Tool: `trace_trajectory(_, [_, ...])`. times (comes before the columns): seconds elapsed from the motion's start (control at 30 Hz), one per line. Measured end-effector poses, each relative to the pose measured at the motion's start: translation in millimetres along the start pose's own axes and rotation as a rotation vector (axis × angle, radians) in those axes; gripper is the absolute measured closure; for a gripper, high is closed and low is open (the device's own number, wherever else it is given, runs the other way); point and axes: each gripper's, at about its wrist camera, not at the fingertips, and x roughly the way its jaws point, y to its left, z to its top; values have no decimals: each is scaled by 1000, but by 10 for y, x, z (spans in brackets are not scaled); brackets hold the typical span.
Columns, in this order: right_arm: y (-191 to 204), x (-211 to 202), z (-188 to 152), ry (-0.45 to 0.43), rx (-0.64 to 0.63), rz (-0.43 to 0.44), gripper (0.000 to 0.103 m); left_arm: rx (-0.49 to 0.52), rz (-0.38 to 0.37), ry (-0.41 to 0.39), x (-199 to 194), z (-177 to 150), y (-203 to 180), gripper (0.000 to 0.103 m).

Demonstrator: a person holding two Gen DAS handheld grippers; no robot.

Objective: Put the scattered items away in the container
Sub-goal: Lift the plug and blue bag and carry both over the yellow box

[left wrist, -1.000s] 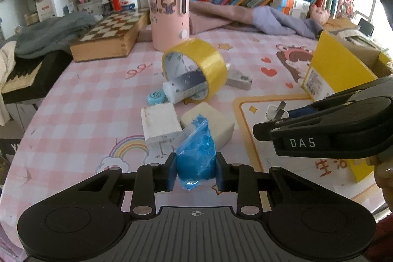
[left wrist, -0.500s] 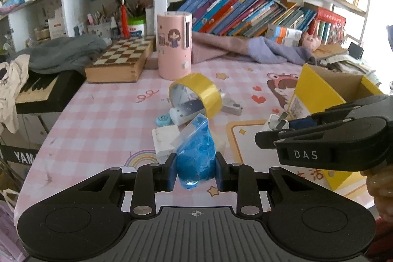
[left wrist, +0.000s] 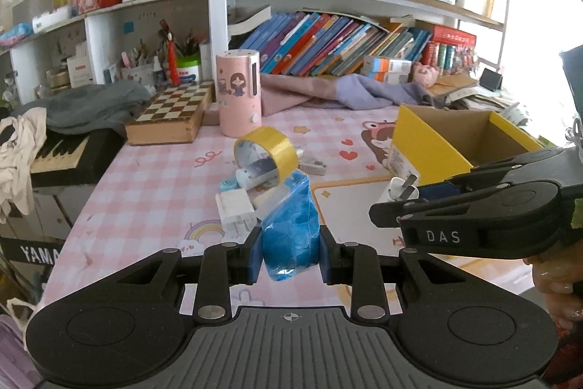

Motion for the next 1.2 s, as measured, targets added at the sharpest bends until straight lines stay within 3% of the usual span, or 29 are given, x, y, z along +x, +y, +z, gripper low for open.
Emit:
trace_trajectory(0.57, [104,-583,-529,-5,55,-55,73,26,-63,-13,-479,-319,-225,74])
trace_trajectory(1.2, [-345,-1120,-975,-13,210,-232,73,165,-267,-8,-435,-335,-868,74])
